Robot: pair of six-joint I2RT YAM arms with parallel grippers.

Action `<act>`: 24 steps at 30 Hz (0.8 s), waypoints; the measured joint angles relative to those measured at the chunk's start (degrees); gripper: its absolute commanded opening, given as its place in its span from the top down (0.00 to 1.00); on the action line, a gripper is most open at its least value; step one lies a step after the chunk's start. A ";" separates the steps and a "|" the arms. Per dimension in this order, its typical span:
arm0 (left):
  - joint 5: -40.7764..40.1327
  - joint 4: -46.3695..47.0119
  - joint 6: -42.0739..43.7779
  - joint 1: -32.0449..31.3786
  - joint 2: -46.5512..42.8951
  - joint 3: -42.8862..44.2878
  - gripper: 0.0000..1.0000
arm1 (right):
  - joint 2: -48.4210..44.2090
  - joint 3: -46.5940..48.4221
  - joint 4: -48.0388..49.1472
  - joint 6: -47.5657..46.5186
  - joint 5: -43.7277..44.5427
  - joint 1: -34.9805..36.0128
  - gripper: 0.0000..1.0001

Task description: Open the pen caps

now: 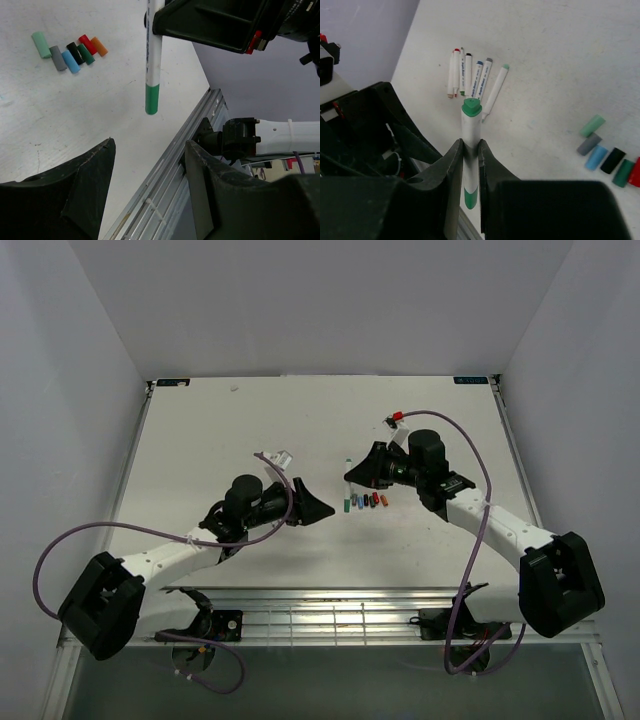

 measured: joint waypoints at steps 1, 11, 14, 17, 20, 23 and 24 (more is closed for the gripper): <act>-0.02 0.74 0.04 -0.33 0.57 0.13 0.32 | 0.00 -1.16 2.12 3.08 -0.02 0.50 0.92; -0.24 5.60 0.04 -3.34 5.73 1.49 0.36 | -0.07 -5.79 14.05 20.37 0.35 3.76 0.92; -0.24 6.16 0.02 -3.87 5.73 1.49 0.39 | -0.37 -5.79 14.86 21.88 0.79 3.76 0.92; -0.24 6.64 -0.13 -3.96 5.70 1.49 0.48 | -0.42 -5.79 15.26 22.56 0.98 3.80 0.92; -0.28 6.69 -0.37 -3.96 5.62 1.49 0.68 | -0.42 -5.81 15.37 23.12 1.20 4.13 0.92; -0.37 6.78 -0.63 -3.96 5.46 1.49 0.88 | -0.46 -5.90 15.45 23.21 1.53 4.66 0.92; -0.39 6.69 -0.76 -3.96 5.44 1.49 0.94 | -0.61 -5.99 15.47 23.17 1.62 4.74 0.92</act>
